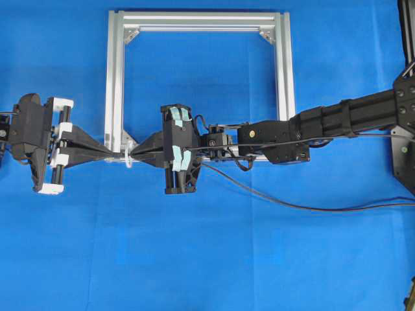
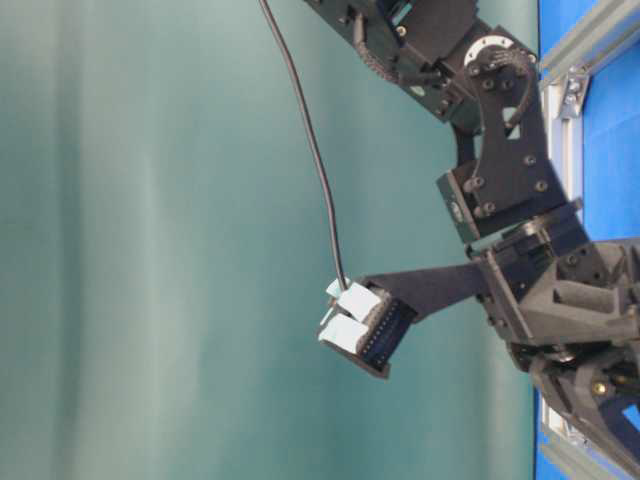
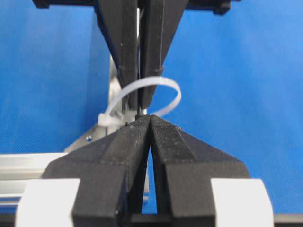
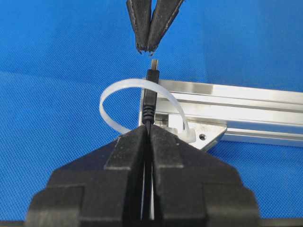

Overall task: Insert the wire through the string loop located on the left side.
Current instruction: 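Move the open left gripper to the plug beyond the loop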

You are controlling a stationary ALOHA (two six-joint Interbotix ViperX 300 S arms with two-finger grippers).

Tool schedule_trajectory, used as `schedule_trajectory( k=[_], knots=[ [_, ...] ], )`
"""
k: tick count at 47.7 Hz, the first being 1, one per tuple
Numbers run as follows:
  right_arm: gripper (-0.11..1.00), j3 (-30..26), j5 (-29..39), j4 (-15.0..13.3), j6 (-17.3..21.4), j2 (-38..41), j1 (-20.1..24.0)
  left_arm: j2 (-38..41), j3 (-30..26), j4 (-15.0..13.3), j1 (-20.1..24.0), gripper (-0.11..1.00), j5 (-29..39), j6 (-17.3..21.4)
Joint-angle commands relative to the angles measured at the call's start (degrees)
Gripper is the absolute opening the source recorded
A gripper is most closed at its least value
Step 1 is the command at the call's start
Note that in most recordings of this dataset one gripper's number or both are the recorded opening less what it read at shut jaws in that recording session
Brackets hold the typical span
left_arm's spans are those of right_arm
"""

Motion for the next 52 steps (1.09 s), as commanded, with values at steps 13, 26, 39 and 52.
schedule_trajectory(
  k=[13,26,39,52],
  knots=[
    [0.00,-1.14,-0.44,-0.18,0.00,-1.32,0.18,-0.18,-0.97,0.18,-0.18,0.26,-0.18,0.09],
    [0.00,-1.14,-0.26,-0.18,0.00,-1.32,0.18,-0.09,-1.41,0.18,-0.18,0.91,-0.09,-0.26],
    [0.00,-1.23,-0.26,-0.18,0.00,-1.32,0.09,4.48,-2.46,0.09,-0.18,0.88,-0.18,-0.53],
    [0.00,-1.14,-0.18,-0.18,0.00,-1.41,0.18,12.13,-5.36,0.09,-0.09,0.87,-0.44,-0.44]
  ],
)
